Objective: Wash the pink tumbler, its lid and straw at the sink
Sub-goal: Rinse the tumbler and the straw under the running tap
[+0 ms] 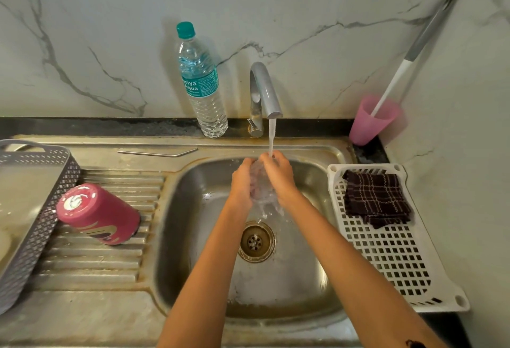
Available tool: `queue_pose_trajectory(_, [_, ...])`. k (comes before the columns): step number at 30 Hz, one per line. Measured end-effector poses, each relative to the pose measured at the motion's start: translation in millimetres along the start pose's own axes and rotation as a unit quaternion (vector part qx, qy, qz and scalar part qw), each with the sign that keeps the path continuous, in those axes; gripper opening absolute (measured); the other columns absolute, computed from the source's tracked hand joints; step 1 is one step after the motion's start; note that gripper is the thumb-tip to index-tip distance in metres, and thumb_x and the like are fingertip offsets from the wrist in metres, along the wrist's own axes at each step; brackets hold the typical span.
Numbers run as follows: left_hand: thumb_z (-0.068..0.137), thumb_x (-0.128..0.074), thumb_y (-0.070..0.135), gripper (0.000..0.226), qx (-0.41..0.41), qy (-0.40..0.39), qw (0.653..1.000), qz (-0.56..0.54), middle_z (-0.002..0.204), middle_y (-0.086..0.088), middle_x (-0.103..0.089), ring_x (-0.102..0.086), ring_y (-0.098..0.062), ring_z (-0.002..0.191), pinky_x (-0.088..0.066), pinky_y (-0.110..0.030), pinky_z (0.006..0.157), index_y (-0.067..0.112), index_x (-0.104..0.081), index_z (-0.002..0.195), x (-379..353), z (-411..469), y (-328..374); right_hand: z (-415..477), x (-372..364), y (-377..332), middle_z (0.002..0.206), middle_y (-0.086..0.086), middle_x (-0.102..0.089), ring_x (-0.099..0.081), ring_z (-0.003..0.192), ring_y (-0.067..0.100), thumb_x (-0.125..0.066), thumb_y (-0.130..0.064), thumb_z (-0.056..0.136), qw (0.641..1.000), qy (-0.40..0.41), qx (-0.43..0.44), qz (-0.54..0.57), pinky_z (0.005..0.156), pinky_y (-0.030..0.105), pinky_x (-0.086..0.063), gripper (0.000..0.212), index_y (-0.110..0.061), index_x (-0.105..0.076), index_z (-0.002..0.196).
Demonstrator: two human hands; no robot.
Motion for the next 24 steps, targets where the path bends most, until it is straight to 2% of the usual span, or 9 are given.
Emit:
queue_pose_trajectory(3, [0.100,-0.041,0.033,0.037,0.039,0.003,0.985,-0.168,0.079,-0.010,-0.067,-0.065,-0.020,0.074,-0.053,-0.031,0.067,0.009,-0.066,0.086,-0.2,-3.1,0.5,1.7,-9.8,12.4,0.091,0.009,-0.066,-0.063,0.092,0.025,-0.059,-0.028,0.090,0.951,-0.070,-0.121,0.277,0.080,0.038,-0.051,0.016,-0.014,-0.065,0.093])
queue_pose_trajectory(5, [0.101,-0.036,0.035,0.042,0.038,-0.003,0.979,-0.199,0.085,-0.012,-0.068,-0.065,-0.023,0.083,-0.053,-0.033,0.073,0.007,-0.066,0.096,1.6,-0.4,-3.1,0.8,-14.2,16.4,0.093,0.011,-0.066,-0.063,0.091,0.024,-0.055,-0.028,0.091,0.941,-0.054,-0.130,0.308,0.084,0.039,-0.052,0.018,-0.014,-0.066,0.091])
queue_pose_trajectory(8, [0.105,-0.032,0.037,0.042,0.018,0.006,0.996,-0.085,0.080,-0.005,-0.071,-0.067,-0.015,0.073,-0.053,-0.023,0.060,0.011,-0.065,0.100,3.9,-2.0,-12.6,0.9,-5.2,13.3,0.090,0.006,-0.063,-0.060,0.087,0.022,-0.046,-0.024,0.095,0.985,0.038,-0.062,0.159,0.075,0.035,-0.050,0.019,-0.014,-0.062,0.094])
queue_pose_trajectory(11, [0.100,-0.038,0.055,0.052,0.005,-0.023,0.999,0.021,0.103,-0.008,-0.072,-0.069,-0.019,0.091,-0.054,-0.030,0.075,0.014,-0.066,0.115,5.7,1.1,-19.4,4.0,2.9,6.5,0.088,-0.003,-0.062,-0.058,0.082,0.015,-0.049,-0.031,0.096,0.994,0.037,0.041,-0.095,0.072,0.032,-0.047,0.018,-0.017,-0.060,0.097])
queue_pose_trajectory(13, [0.098,-0.042,0.055,0.049,-0.009,-0.001,0.999,0.032,0.100,-0.009,-0.073,-0.068,-0.021,0.092,-0.053,-0.034,0.078,0.016,-0.068,0.111,6.0,1.9,-19.7,0.3,0.4,2.0,0.082,-0.004,-0.059,-0.057,0.078,0.014,-0.051,-0.032,0.095,0.995,0.004,0.030,-0.096,0.070,0.031,-0.045,0.016,-0.018,-0.059,0.095])
queue_pose_trajectory(16, [0.101,-0.037,0.047,0.046,0.023,-0.001,0.994,-0.110,0.103,-0.013,-0.071,-0.067,-0.020,0.092,-0.054,-0.033,0.076,0.012,-0.067,0.105,1.7,0.8,-19.9,-12.4,-9.2,2.3,0.088,-0.006,-0.061,-0.061,0.084,0.010,-0.058,-0.034,0.094,0.995,-0.052,-0.010,0.079,0.073,0.024,-0.049,0.010,-0.024,-0.059,0.097])
queue_pose_trajectory(18, [0.101,-0.035,0.050,0.053,0.060,-0.011,0.979,-0.194,0.109,-0.016,-0.069,-0.066,-0.024,0.103,-0.053,-0.037,0.090,0.007,-0.063,0.113,3.5,2.1,-21.7,-20.1,-11.3,5.6,0.095,-0.011,-0.059,-0.057,0.089,0.000,-0.057,-0.030,0.096,0.996,-0.065,0.044,0.053,0.073,0.016,-0.045,0.013,-0.025,-0.058,0.108])
queue_pose_trajectory(20, [0.100,-0.035,0.054,0.059,0.070,0.004,0.983,-0.171,0.120,-0.015,-0.066,-0.062,-0.026,0.113,-0.050,-0.038,0.097,0.006,-0.058,0.126,7.4,8.7,-27.8,-21.5,-10.1,9.8,0.099,-0.012,-0.058,-0.057,0.091,0.001,-0.055,-0.024,0.097,0.994,-0.069,0.088,0.012,0.074,0.011,-0.044,0.020,-0.022,-0.056,0.117])
queue_pose_trajectory(24, [0.097,-0.035,0.062,0.064,0.001,-0.046,0.997,-0.069,0.105,-0.009,-0.070,-0.065,-0.024,0.109,-0.052,-0.033,0.083,0.008,-0.067,0.116,-0.8,2.0,-27.4,-18.7,-9.9,10.2,0.097,-0.001,-0.064,-0.063,0.088,0.009,-0.058,-0.025,0.094,0.985,-0.029,0.146,-0.091,0.079,0.026,-0.053,0.026,-0.023,-0.051,0.120])
Point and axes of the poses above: each hand's wrist, its own z-axis towards the middle knuckle, its own x-axis out of the back of the hand, y = z × x, the point moved 3 cm from there along z, towards the middle knuckle
